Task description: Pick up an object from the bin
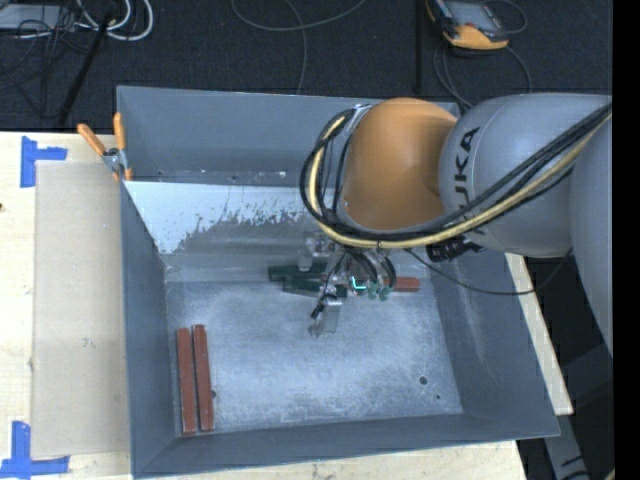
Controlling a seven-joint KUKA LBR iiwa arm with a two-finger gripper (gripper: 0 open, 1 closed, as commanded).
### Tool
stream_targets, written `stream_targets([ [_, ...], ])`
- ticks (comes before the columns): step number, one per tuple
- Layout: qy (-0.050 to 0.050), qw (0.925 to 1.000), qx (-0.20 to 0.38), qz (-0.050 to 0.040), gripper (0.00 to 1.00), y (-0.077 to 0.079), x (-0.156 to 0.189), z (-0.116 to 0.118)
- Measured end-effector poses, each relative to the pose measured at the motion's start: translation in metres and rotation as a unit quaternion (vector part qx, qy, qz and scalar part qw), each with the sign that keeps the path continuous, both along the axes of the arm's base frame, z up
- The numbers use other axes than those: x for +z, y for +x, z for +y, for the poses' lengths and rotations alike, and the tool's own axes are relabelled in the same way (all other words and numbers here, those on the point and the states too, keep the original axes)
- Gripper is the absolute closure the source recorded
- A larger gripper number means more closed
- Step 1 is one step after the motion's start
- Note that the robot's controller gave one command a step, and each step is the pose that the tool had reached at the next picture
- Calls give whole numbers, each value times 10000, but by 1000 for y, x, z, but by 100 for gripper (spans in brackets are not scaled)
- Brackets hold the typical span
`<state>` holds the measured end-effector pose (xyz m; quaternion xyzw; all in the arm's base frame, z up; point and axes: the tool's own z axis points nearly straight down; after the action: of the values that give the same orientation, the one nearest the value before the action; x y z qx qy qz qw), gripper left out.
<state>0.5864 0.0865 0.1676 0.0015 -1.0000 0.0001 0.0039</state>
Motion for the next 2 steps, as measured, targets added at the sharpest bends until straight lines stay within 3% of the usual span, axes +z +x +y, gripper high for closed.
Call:
stream_targets([
  [1,-5,9996,286,-11,0,33,-92,-22],
  [2,6,9996,276,-47,100,35,-87,-21],
])
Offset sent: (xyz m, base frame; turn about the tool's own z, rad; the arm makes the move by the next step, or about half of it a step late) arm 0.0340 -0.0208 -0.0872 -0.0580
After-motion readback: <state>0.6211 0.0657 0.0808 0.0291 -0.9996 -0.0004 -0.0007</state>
